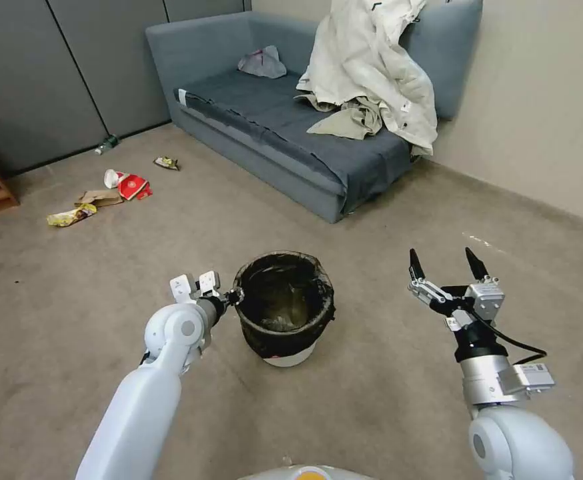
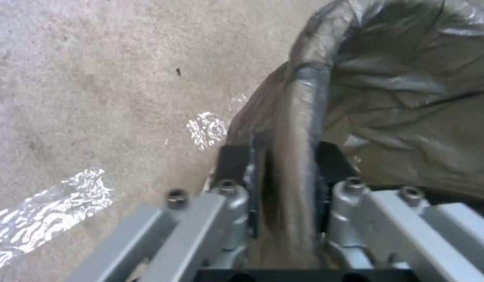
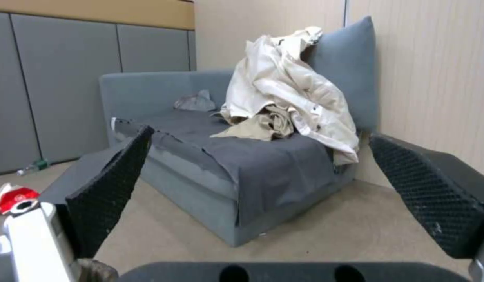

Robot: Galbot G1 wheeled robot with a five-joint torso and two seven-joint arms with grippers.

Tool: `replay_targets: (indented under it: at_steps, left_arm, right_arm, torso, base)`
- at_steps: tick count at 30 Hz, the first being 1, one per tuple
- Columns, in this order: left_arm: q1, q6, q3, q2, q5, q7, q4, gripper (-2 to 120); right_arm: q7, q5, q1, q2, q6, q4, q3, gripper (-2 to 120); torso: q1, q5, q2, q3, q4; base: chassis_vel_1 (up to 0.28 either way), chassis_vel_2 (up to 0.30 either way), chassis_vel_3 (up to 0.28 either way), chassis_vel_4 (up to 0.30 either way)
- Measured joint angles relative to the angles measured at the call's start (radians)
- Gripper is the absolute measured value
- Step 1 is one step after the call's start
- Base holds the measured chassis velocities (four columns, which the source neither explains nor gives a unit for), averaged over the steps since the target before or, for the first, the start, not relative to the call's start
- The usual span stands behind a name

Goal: Pick up the trash can from the floor.

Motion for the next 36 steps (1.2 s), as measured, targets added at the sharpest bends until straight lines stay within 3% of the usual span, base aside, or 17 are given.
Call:
replay_targets:
  at_steps: [4, 15, 36]
  left_arm:
    - [0.0, 0.0, 0.0, -0.001, 0.001, -0.002, 0.001, 5]
    - [0.025, -0.003, -0.02, -0.004, 0.027, 0.011, -0.038, 5]
    - [0.12, -0.024, -0.117, 0.032, 0.006, -0.003, -0.308, 5]
  right_arm:
    - [0.0, 0.0, -0.001, -0.001, 0.001, 0.0, 0.0, 100]
    - [0.004, -0.001, -0.004, -0.004, 0.004, 0.0, 0.0, 100]
    - [0.011, 0.002, -0.004, -0.01, 0.002, 0.016, 0.003, 100]
  torso:
    - [0.0, 0.0001, 0.0, 0.0, 0.0]
    - [0.0, 0.0, 0.0, 0.0, 0.0001]
    - [0.0, 0.0, 0.0, 0.0, 0.0001]
  base:
    - [0.0, 0.0, 0.0, 0.0]
    - [0.0, 0.0, 0.0, 0.0]
    - [0.0, 0.0, 0.0, 0.0]
